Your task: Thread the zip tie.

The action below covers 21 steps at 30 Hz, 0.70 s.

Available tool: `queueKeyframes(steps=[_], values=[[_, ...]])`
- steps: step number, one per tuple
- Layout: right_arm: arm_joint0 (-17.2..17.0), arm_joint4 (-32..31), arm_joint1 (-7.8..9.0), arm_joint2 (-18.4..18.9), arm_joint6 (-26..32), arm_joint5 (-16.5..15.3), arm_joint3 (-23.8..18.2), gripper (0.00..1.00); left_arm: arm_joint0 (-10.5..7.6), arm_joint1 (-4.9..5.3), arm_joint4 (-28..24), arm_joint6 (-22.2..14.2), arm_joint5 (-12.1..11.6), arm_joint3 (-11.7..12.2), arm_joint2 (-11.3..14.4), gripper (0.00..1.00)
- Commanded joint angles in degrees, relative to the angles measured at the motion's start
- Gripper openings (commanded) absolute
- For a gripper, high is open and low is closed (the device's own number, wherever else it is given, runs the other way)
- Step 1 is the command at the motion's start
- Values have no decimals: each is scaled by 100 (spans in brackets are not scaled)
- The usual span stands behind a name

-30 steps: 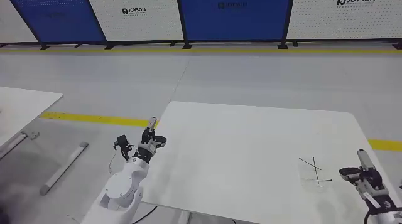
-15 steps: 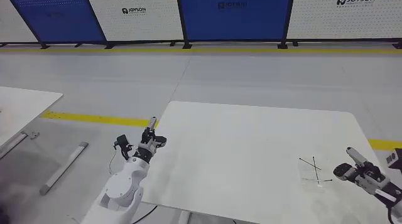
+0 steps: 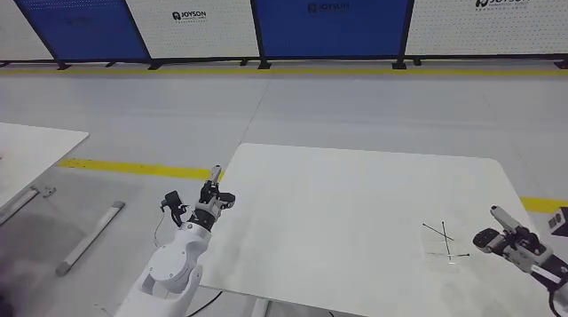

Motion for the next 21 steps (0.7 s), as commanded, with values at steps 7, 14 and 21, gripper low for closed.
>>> queueKeyframes(steps=[7, 14, 21], values=[[779, -856, 244, -20, 1889, 156, 453, 100, 0, 0, 0, 0, 0, 0, 0, 100], [1095, -1072, 279, -255, 1967, 291, 764, 100, 0, 0, 0, 0, 0, 0, 0, 100], [1095, -1072, 279, -255, 1967, 291, 764, 100, 0, 0, 0, 0, 0, 0, 0, 100]])
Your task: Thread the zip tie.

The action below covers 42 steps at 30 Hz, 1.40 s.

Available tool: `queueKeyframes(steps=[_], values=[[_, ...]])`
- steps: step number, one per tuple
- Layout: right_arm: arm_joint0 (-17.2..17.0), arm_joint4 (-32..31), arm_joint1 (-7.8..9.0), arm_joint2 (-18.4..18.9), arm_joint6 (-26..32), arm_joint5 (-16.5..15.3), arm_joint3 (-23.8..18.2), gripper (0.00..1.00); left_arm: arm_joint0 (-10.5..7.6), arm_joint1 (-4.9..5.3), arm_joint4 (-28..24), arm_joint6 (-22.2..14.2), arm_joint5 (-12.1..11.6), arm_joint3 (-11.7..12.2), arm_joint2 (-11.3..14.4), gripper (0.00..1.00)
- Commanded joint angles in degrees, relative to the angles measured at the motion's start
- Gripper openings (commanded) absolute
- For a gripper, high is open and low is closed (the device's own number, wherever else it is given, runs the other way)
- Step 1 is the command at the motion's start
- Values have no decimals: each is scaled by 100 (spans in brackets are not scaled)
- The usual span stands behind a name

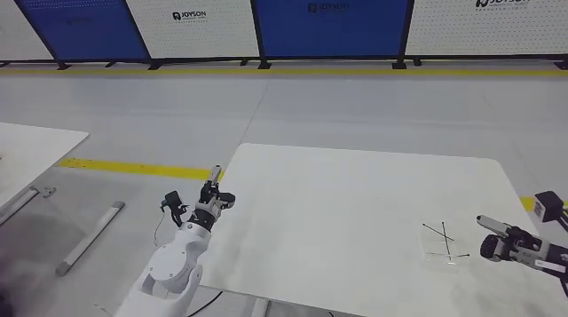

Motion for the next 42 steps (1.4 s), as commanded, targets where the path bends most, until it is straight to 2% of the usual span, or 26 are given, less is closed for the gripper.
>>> queueKeyframes(steps=[1, 5, 8, 11, 12, 16, 18, 35, 36, 37, 42], values=[[1, -1, 0, 0, 0, 0, 1, 100, 0, 0, 0, 0, 0, 0, 0, 100], [19, -62, 17, -14, -60, 14, -25, 100, 0, 0, 0, 0, 0, 0, 0, 100], [149, -460, 107, -59, 130, 44, -74, 100, 0, 0, 0, 0, 0, 0, 0, 100], [255, -672, 239, -284, 130, 204, -93, 100, 0, 0, 0, 0, 0, 0, 0, 100], [312, -876, 303, -406, 130, 349, -53, 100, 0, 0, 0, 0, 0, 0, 0, 100], [664, -1226, 446, -951, 130, 729, 126, 100, 0, 0, 0, 0, 0, 0, 0, 100], [835, -1223, 480, -1151, 130, 772, 259, 100, 0, 0, 0, 0, 0, 0, 0, 100], [857, -1167, 483, -1169, 130, 761, 280, 100, 0, 0, 0, 0, 0, 0, 0, 100], [867, -1303, 494, -1192, 130, 792, 256, 100, 0, 0, 0, 0, 0, 0, 0, 100], [907, -1740, 536, -1296, 130, 922, 128, 100, 0, 0, 0, 0, 0, 0, 0, 100], [1101, -2121, 690, -1728, 130, 1260, -97, 100, 0, 0, 0, 0, 0, 0, 0, 100]])
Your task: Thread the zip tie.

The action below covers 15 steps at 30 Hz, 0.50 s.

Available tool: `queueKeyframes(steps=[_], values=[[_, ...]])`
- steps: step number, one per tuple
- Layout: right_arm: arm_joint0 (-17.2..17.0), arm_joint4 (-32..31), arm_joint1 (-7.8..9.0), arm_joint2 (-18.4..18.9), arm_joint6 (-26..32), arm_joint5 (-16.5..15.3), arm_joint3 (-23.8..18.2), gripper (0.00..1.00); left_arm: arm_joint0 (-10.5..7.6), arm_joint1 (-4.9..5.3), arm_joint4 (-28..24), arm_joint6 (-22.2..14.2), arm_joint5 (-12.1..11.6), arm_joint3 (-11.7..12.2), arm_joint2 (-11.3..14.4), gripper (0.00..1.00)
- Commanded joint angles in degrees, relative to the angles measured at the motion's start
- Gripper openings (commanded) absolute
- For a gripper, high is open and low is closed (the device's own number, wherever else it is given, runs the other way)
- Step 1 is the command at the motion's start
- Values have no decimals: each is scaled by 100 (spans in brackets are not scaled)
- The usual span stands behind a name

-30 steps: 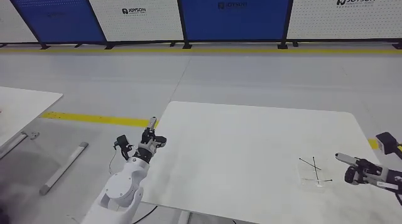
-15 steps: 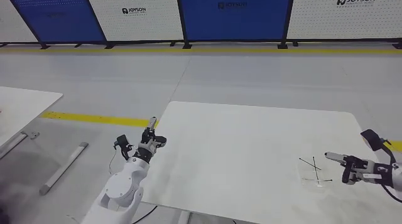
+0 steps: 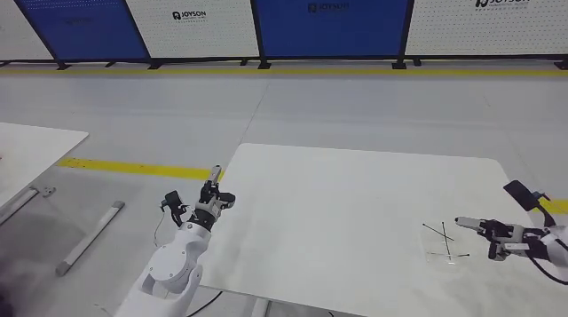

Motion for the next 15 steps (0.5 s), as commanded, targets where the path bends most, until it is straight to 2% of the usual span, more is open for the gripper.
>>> queueKeyframes(steps=[1, 3, 4, 15], values=[[106, -170, 84, -295, 0, 157, -10, 100, 0, 0, 0, 0, 0, 0, 0, 100], [301, -316, 152, -561, 0, 424, 81, 100, 0, 0, 0, 0, 0, 0, 0, 100], [400, -274, 174, -636, 0, 424, 136, 100, 0, 0, 0, 0, 0, 0, 0, 100], [400, -274, 174, -636, 0, 424, 136, 100, 0, 0, 0, 0, 0, 0, 0, 100]])
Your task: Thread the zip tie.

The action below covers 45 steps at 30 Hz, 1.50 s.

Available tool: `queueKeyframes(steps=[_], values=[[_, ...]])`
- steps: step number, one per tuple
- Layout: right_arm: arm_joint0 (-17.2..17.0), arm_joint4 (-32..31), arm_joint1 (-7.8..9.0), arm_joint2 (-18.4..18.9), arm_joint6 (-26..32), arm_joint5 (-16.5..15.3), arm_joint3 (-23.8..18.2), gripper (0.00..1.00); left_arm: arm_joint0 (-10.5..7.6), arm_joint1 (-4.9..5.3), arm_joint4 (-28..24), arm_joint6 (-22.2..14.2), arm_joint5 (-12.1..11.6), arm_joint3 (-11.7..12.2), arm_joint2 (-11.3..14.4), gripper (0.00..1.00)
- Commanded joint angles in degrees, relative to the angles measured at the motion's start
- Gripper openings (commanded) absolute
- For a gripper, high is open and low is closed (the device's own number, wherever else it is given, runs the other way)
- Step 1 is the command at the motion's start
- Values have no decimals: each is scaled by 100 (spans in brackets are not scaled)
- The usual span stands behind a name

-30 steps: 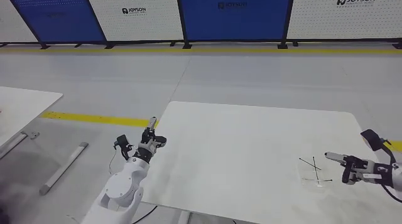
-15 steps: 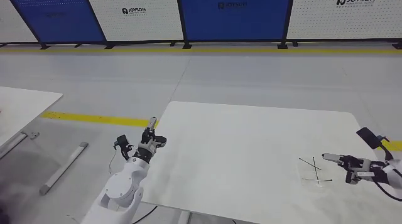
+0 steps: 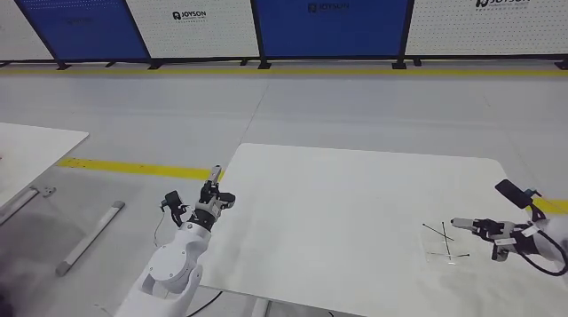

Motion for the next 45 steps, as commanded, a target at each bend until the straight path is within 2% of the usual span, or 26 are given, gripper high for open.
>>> queueKeyframes(steps=[1, 5, 10, 14, 19, 32, 35, 37, 45], values=[[1, 0, 0, -1, 0, 1, 0, 100, 0, 0, 0, 0, 0, 0, 0, 100], [1, 0, 0, -1, 0, 1, 0, 100, 0, 0, 0, 0, 0, 0, 0, 100], [70, -54, 46, -357, 0, -450, 159, 100, 0, 0, 0, 0, 0, 0, 0, 100], [306, 257, 95, -717, 0, -565, 553, 100, 0, 0, 0, 0, 0, 0, 0, 100], [755, 579, 138, -1251, 0, -446, 1116, 100, 0, 0, 0, 0, 0, 0, 0, 100], [755, 579, 138, -1251, 0, -446, 1116, 100, 0, 0, 0, 0, 0, 0, 0, 100], [584, 845, 171, -1042, -147, -700, 1070, 100, 0, 0, 0, 0, 0, 0, 0, 100], [436, 1035, 224, -846, 0, -874, 1006, 100, 0, 0, 0, 0, 0, 0, 0, 100], [393, 1035, 247, -779, 0, -868, 985, 100, 0, 0, 0, 0, 0, 0, 0, 100]])
